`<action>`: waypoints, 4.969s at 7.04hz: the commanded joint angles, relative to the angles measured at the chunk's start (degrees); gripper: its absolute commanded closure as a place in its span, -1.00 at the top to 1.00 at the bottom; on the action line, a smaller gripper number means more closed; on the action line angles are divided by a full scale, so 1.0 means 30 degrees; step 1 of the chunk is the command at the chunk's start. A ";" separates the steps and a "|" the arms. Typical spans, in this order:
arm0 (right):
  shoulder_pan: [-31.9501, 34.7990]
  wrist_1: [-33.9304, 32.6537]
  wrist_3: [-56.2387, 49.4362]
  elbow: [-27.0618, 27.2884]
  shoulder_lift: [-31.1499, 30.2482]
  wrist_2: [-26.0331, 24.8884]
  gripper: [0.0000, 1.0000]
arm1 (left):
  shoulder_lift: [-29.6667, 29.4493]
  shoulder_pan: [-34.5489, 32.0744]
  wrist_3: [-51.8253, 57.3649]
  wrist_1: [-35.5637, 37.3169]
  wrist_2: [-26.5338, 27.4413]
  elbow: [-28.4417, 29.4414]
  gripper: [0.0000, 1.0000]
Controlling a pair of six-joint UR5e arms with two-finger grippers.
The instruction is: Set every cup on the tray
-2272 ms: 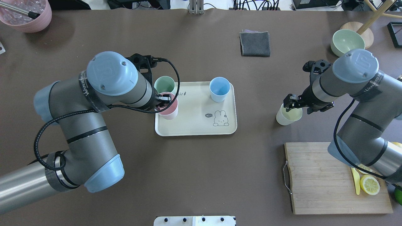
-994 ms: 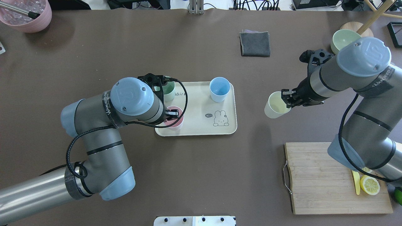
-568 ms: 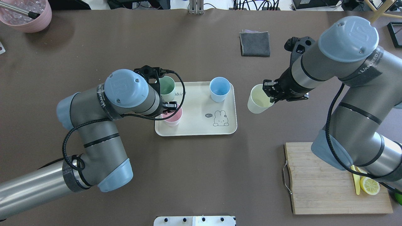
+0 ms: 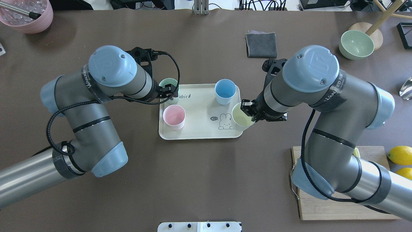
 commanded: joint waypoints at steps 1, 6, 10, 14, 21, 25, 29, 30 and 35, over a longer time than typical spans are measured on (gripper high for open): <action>-0.0447 0.0215 0.0501 -0.1899 0.1433 -0.0521 -1.00 | 0.1175 -0.1491 0.2105 0.0054 -0.1633 -0.1126 0.97; -0.0563 0.2114 0.0533 -0.4712 0.1937 -0.1019 -1.00 | 0.1477 -0.1787 0.2493 0.0054 -0.1811 -0.1367 0.97; 0.0221 0.2826 0.0124 -0.4054 0.1850 -0.0672 1.00 | 0.1653 -0.2077 0.2812 0.0024 -0.1985 -0.1396 0.97; 0.5425 0.1309 -0.6933 -0.2122 -0.0569 0.2609 1.00 | 0.5766 -0.6219 0.8733 0.0083 -0.5545 -0.3207 0.98; 1.6630 -0.2979 -2.7586 -0.1995 -0.9703 0.5863 1.00 | 1.2543 -1.8915 2.8216 0.3748 -0.7729 0.0251 0.98; 1.7043 -0.0406 -2.7565 -0.2988 -1.1743 0.6070 1.00 | 1.2989 -1.8955 2.8068 0.3806 -0.7846 0.0304 0.98; 1.7248 -0.0399 -2.7534 -0.2992 -1.2154 0.6334 1.00 | 1.3489 -1.8808 2.8215 0.3745 -0.7817 0.0274 0.98; 1.7249 -0.0399 -2.7534 -0.2905 -1.2126 0.6334 1.00 | 1.3489 -1.8779 2.8215 0.3745 -0.7817 0.0448 0.98; 1.7219 -0.0370 -2.7593 -0.2933 -1.2125 0.6886 1.00 | 1.3489 -1.8779 2.8245 0.3745 -0.7846 0.0303 0.98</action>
